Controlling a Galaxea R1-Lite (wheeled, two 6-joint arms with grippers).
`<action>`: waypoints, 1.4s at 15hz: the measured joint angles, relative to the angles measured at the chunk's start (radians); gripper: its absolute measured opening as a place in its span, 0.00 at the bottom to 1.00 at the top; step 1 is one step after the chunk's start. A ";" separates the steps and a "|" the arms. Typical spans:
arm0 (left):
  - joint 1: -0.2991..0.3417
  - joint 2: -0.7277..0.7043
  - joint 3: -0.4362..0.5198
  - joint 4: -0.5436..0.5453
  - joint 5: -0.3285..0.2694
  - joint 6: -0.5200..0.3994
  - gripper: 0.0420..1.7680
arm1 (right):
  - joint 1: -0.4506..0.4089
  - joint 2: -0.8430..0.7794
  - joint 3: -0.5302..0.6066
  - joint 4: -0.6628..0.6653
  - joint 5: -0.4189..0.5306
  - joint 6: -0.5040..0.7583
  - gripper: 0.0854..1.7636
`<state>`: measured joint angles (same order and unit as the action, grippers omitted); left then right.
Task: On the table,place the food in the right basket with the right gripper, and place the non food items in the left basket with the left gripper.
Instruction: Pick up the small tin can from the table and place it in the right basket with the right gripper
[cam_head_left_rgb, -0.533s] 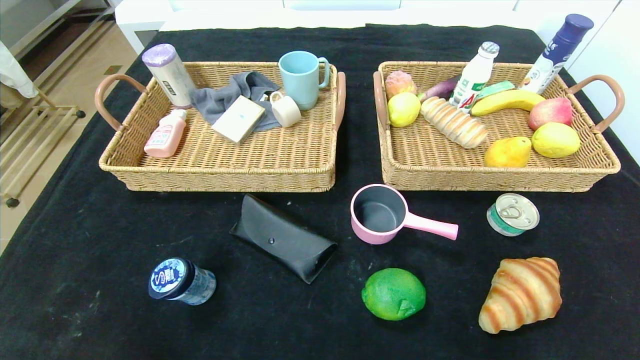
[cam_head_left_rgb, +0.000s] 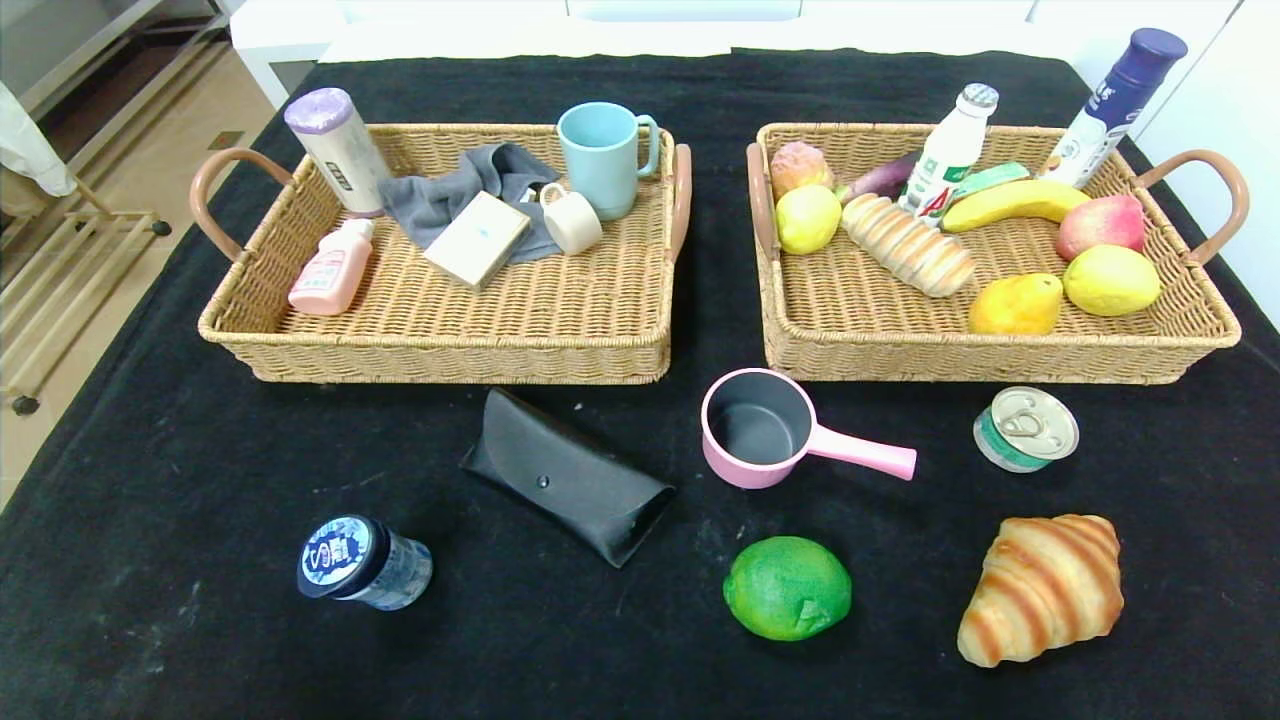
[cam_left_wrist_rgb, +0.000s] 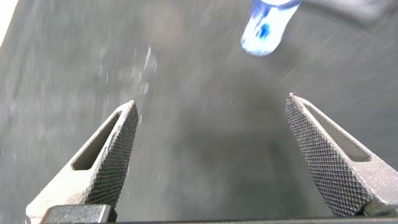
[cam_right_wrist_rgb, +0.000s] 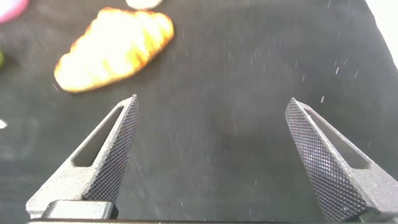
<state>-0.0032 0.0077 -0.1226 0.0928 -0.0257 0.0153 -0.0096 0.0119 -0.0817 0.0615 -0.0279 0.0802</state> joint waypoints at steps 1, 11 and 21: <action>0.000 0.005 -0.017 -0.014 -0.044 0.019 0.97 | 0.001 0.020 -0.020 -0.017 -0.001 0.002 0.97; -0.083 0.339 -0.234 -0.202 -0.164 0.064 0.97 | 0.076 0.428 -0.295 -0.198 0.053 -0.024 0.97; -0.154 0.772 -0.390 -0.296 -0.264 0.116 0.97 | 0.389 0.875 -0.411 -0.432 -0.028 -0.011 0.97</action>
<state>-0.1577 0.7794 -0.5123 -0.2030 -0.2900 0.1309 0.3796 0.8870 -0.4930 -0.3709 -0.0562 0.0691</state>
